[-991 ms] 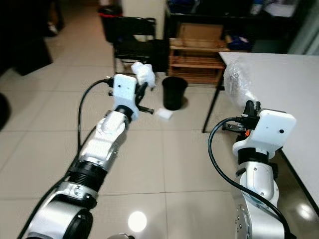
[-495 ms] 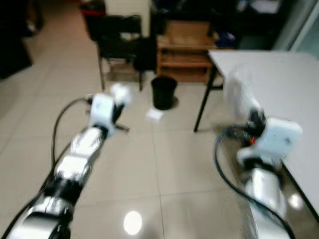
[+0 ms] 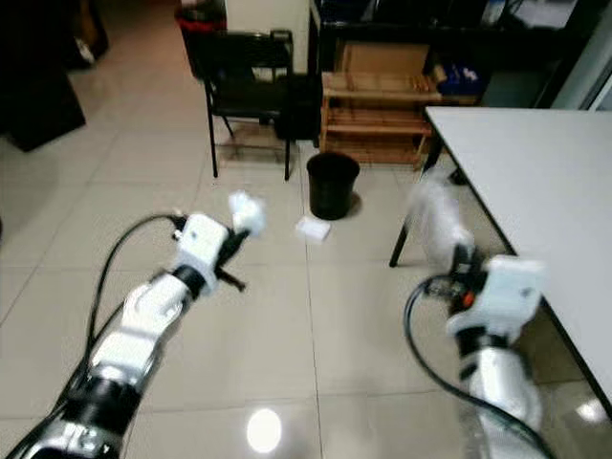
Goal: Picking trash to rubbish bin
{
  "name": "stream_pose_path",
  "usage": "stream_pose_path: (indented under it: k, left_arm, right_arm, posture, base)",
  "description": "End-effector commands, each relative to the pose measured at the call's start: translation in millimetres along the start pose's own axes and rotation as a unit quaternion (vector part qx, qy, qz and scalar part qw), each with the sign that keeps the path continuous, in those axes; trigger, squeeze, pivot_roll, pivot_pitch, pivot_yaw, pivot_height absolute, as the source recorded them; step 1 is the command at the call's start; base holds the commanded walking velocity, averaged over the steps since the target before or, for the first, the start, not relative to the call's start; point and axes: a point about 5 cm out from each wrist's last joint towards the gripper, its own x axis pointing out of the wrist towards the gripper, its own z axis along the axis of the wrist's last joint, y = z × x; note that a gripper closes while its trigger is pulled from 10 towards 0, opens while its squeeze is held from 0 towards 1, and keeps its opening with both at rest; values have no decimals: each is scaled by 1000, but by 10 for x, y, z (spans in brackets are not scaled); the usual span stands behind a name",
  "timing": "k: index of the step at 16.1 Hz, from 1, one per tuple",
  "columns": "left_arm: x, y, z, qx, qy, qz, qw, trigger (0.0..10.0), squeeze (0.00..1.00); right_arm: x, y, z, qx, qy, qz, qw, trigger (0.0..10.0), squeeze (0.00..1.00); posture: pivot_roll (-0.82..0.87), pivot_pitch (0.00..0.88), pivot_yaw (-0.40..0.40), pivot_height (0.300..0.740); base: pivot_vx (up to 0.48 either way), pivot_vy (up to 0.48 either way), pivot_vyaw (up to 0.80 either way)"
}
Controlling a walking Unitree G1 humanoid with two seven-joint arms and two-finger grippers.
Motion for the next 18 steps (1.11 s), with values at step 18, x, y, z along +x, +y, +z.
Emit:
stream_pose_path:
  k: [18]
  left_arm:
    - [282, -27, 123, 12, -60, 94, 994, 10000, 0]
  right_arm:
    - [-1, -64, -186, -33, -70, -95, 992, 10000, 0]
  posture:
    - [111, 13, -49, 740]
  base:
    - [213, 0, 0]
